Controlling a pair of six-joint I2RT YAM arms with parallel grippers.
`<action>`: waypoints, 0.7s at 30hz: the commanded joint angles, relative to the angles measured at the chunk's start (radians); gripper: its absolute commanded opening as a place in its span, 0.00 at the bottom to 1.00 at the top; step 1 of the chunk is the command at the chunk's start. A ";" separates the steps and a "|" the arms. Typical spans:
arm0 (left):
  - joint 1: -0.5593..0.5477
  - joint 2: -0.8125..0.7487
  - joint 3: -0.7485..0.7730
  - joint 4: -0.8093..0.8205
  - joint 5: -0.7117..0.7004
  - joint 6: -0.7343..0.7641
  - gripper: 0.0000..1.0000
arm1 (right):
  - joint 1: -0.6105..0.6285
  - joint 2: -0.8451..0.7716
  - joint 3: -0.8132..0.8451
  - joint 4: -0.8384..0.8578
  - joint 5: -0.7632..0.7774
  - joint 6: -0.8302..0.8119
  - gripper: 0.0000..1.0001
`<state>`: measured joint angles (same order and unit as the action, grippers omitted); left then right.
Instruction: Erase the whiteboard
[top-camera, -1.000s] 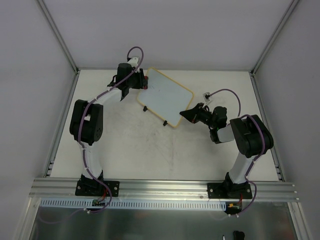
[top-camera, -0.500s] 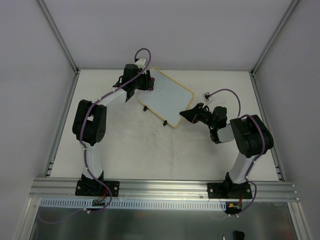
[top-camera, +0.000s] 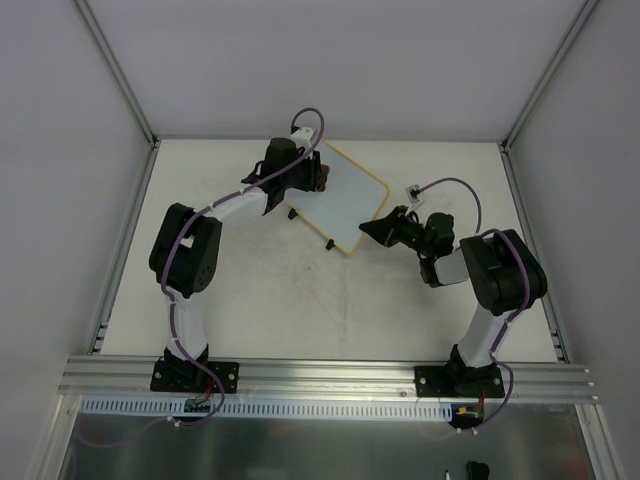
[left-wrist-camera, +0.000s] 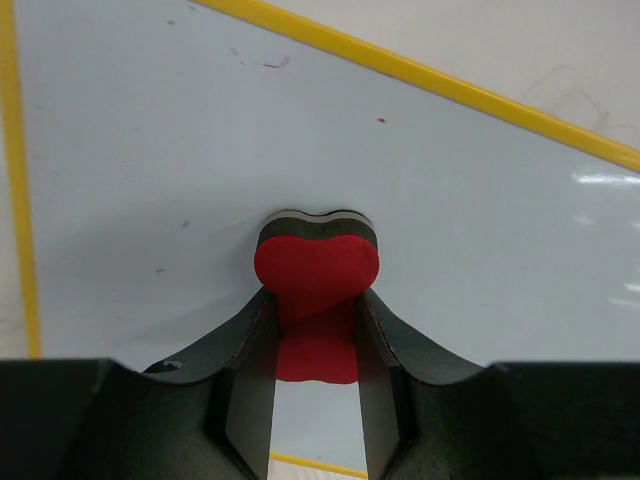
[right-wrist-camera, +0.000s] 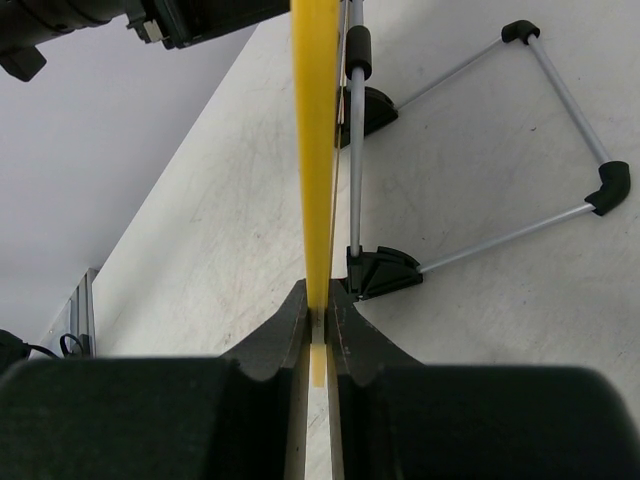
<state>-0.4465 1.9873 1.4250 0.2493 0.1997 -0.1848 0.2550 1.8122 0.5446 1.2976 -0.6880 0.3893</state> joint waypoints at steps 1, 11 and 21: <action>-0.086 -0.005 -0.044 0.011 0.067 -0.041 0.00 | 0.012 0.002 0.018 0.235 -0.044 -0.003 0.00; -0.092 -0.018 -0.063 0.022 0.020 -0.044 0.00 | 0.012 0.004 0.020 0.235 -0.042 -0.001 0.00; 0.078 0.085 0.158 -0.103 0.063 -0.022 0.00 | 0.010 -0.004 0.014 0.233 -0.042 -0.004 0.00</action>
<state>-0.4145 2.0251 1.5211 0.1734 0.2615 -0.2192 0.2550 1.8137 0.5461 1.2976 -0.6842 0.3889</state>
